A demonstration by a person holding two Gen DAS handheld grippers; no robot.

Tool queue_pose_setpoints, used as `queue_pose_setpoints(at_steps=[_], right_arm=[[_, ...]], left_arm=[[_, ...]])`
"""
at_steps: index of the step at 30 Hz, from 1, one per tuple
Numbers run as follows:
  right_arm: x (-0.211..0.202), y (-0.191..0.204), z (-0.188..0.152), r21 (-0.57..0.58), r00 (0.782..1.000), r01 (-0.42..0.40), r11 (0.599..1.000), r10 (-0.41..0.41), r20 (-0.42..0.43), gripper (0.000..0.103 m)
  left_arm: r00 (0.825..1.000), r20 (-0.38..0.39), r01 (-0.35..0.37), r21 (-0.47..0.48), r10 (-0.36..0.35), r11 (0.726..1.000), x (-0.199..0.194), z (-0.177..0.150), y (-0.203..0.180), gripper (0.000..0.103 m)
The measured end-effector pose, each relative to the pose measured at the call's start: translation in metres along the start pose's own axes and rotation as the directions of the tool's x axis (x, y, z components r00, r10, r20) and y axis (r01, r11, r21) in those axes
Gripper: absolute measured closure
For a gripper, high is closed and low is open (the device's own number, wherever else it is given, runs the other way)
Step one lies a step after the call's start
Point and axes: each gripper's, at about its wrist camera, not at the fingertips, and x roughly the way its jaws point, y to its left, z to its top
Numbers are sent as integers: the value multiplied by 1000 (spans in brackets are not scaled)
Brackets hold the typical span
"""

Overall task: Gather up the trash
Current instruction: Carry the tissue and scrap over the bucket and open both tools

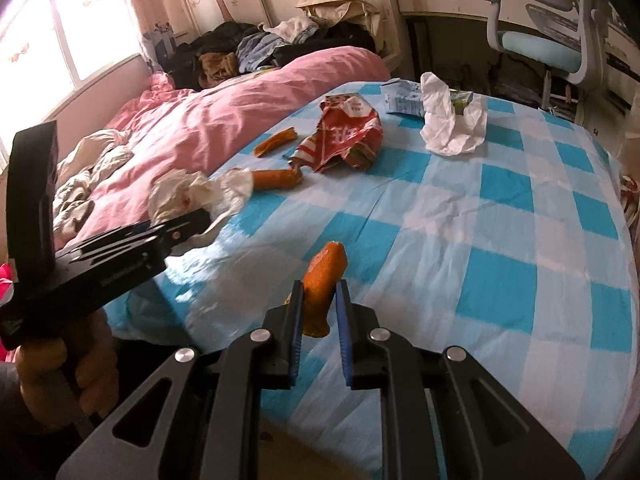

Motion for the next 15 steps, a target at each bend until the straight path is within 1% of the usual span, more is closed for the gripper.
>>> queue_pose_setpoints(at_steps=[6,15], right_arm=[[-16,16,-16,-15,1000,-28,999,28,10,86],[-32,39,-47,-53,999,-35,998,34,-14,86]], left_arm=[[1000,9,15,26,-15,1000,-12,-8,-6,71],[999,0,33,53,-33,998,-32,-28,-10,71]])
